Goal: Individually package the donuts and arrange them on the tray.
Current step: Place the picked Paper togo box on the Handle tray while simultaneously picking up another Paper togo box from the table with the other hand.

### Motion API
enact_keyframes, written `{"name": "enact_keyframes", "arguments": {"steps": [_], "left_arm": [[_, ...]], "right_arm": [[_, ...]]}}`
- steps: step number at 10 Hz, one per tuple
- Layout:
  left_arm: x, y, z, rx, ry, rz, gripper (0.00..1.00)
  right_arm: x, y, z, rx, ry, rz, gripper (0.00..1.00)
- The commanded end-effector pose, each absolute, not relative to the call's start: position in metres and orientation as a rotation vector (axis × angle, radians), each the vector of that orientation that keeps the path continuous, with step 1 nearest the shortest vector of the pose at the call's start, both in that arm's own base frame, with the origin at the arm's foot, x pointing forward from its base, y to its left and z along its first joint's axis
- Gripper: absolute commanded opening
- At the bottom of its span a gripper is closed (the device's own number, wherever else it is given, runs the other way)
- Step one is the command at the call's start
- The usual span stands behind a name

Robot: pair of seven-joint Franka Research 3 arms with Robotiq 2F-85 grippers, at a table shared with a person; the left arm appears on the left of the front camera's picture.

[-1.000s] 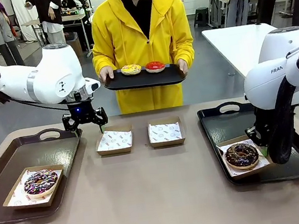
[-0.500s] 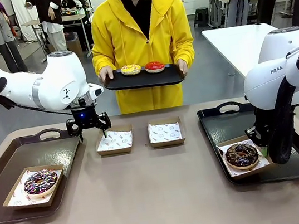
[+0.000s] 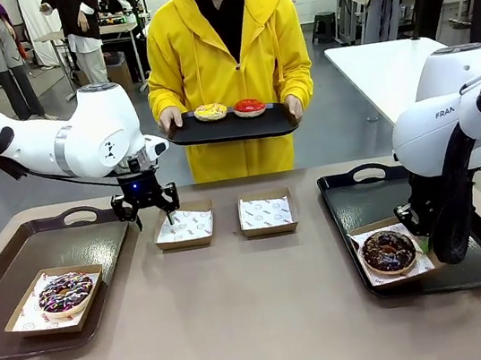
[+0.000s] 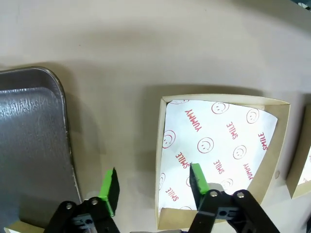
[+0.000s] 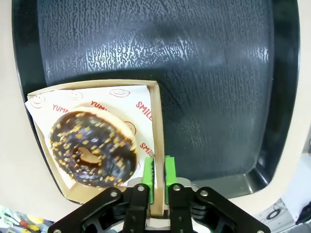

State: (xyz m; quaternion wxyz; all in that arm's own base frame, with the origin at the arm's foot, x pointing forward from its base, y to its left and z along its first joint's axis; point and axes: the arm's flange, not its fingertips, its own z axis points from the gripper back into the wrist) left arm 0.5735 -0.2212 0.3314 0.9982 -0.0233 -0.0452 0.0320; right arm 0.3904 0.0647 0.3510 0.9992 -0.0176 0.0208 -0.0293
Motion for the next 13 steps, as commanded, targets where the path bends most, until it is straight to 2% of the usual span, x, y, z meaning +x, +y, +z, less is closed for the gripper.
{"name": "enact_keyframes", "arguments": {"steps": [1,2,3,4,5,11,12,13], "left_arm": [[0.5780,-0.2188,0.3311,-0.068,-0.070,0.057,0.00],[0.5783,-0.2184,0.3307,-0.072,-0.062,0.058,0.00],[0.5781,-0.2186,0.3315,-0.075,-0.059,0.054,0.00],[0.5778,-0.2187,0.3318,-0.078,-0.059,0.054,0.06],[0.5780,-0.2189,0.3319,-0.082,-0.057,0.054,0.00],[0.5784,-0.2193,0.3321,-0.095,-0.046,0.049,0.00],[0.5765,-0.2206,0.3328,-0.072,-0.068,0.027,0.00],[0.5744,-0.2205,0.3326,-0.075,-0.065,0.058,0.00]], "right_arm": [[0.3897,0.0641,0.3476,-0.054,0.042,-0.041,1.00],[0.3897,0.0637,0.3473,-0.052,0.044,-0.041,0.64],[0.3901,0.0632,0.3468,-0.050,0.047,-0.043,1.00],[0.3899,0.0630,0.3464,-0.047,0.050,-0.041,1.00],[0.3897,0.0632,0.3460,-0.046,0.051,-0.037,1.00],[0.3881,0.0626,0.3452,-0.041,0.052,-0.026,1.00],[0.3880,0.0638,0.3449,-0.113,0.029,-0.052,1.00],[0.3902,0.0647,0.3494,-0.035,0.047,-0.049,1.00]]}}
